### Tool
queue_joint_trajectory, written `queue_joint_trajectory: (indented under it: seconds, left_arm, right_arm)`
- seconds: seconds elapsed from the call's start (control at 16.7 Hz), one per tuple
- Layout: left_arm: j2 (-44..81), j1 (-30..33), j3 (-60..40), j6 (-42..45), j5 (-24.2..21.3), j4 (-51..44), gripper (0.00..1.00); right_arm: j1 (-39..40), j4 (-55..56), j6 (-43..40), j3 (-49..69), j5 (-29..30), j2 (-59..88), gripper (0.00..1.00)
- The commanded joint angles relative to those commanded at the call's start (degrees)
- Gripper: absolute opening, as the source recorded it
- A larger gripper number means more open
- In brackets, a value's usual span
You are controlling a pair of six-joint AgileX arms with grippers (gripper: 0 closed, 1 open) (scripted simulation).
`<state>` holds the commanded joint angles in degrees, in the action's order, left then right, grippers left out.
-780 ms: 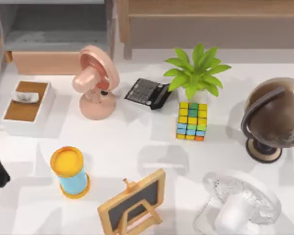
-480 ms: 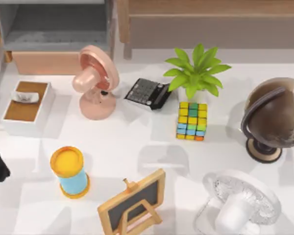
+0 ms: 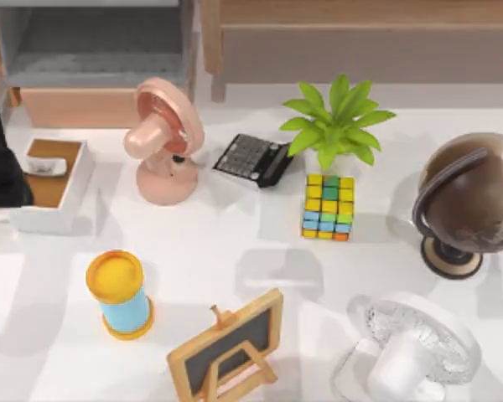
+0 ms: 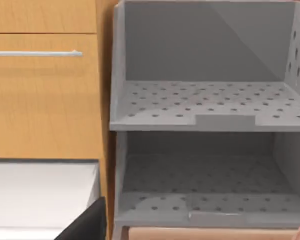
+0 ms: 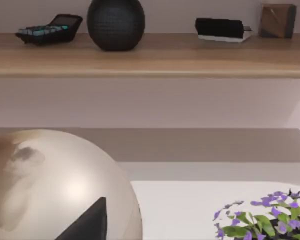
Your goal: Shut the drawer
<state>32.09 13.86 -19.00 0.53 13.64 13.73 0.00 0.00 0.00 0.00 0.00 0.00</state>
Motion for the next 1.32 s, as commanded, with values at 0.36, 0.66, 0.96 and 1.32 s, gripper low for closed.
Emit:
queue_joint_trajectory:
  seconds: [0.36, 0.66, 0.96, 1.32]
  left_arm:
    - [17.0, 6.9, -9.6, 0.2, 6.9, 7.0, 1.00]
    - [18.7, 7.7, -10.6, 0.2, 7.6, 7.7, 1.00]
    - [20.0, 4.3, -8.9, 3.7, 6.0, 9.6, 1.00]
    - [30.8, -13.2, -2.5, 23.5, -4.6, 22.5, 1.00]
  right_arm:
    - [0.0, 0.0, 0.0, 0.0, 0.0, 0.0, 1.00]
    - [0.0, 0.0, 0.0, 0.0, 0.0, 0.0, 1.00]
    - [0.0, 0.0, 0.0, 0.0, 0.0, 0.0, 1.00]
    - [0.0, 0.0, 0.0, 0.0, 0.0, 0.0, 1.00]
